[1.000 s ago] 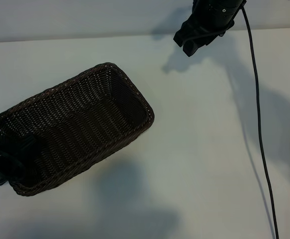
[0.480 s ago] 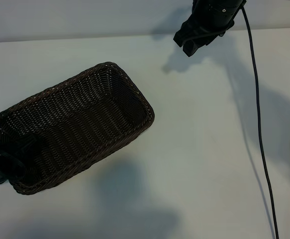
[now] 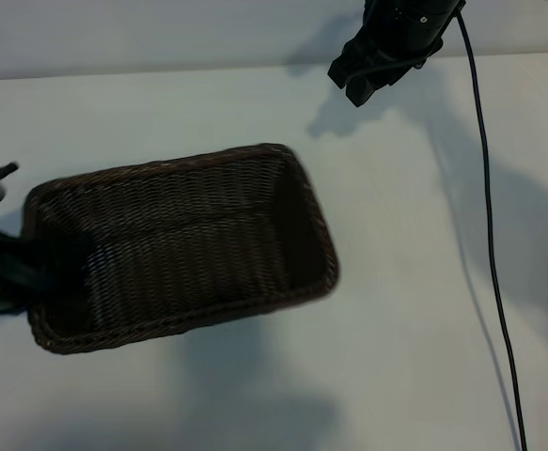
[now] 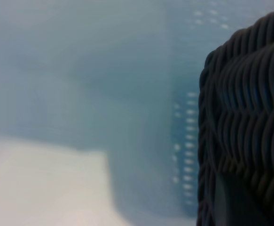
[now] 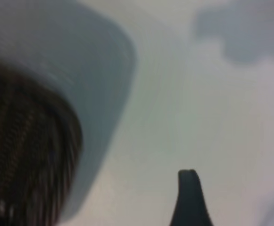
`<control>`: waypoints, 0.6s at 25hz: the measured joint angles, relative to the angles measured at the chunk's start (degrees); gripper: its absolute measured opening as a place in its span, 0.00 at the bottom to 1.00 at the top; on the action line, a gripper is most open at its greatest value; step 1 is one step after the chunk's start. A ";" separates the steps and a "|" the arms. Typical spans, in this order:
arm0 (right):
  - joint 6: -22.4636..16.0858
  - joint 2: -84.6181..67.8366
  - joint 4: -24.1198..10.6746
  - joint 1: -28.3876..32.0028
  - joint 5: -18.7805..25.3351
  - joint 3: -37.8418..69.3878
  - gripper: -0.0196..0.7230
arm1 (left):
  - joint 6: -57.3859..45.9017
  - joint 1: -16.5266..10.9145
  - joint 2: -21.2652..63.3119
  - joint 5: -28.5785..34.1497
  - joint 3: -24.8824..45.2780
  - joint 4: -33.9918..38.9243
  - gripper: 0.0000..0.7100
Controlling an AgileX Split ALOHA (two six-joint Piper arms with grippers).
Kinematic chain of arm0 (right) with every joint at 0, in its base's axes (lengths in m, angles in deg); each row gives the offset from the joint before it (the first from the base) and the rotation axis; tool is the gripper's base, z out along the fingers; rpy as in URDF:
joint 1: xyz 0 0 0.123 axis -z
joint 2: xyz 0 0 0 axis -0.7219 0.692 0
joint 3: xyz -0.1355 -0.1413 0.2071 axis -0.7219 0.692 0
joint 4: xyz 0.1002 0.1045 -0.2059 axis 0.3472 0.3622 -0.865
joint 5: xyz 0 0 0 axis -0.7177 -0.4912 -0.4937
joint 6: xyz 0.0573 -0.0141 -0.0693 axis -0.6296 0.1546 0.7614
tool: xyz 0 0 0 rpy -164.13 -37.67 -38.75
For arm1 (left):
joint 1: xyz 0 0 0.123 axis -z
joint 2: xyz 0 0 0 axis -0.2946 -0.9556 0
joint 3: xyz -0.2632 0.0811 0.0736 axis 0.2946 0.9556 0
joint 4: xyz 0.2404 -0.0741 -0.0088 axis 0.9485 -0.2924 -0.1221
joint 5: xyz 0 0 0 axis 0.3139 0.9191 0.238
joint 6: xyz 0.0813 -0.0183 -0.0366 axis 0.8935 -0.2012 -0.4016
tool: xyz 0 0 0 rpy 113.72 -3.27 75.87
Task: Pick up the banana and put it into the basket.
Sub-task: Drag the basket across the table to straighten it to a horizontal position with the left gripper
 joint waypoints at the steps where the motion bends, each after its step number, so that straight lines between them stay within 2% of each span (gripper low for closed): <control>1: 0.00 0.00 0.00 0.00 0.00 0.00 0.70 | 3.81 0.00 0.00 0.99 -0.81 -2.52 0.24; 4: 0.00 0.00 0.00 0.00 0.00 0.00 0.70 | 10.61 0.00 0.00 3.24 -3.07 -7.69 0.24; 8: 0.00 0.00 0.00 0.00 0.00 0.00 0.70 | 13.50 -0.26 0.00 5.71 -4.85 -8.78 0.24; 11: 0.00 0.00 0.00 0.00 0.00 0.00 0.70 | 15.38 -2.31 0.00 7.51 -5.08 -8.99 0.24; 15: 0.00 0.00 0.00 0.00 0.00 0.00 0.70 | 20.42 -6.91 0.00 9.34 -5.14 -10.03 0.24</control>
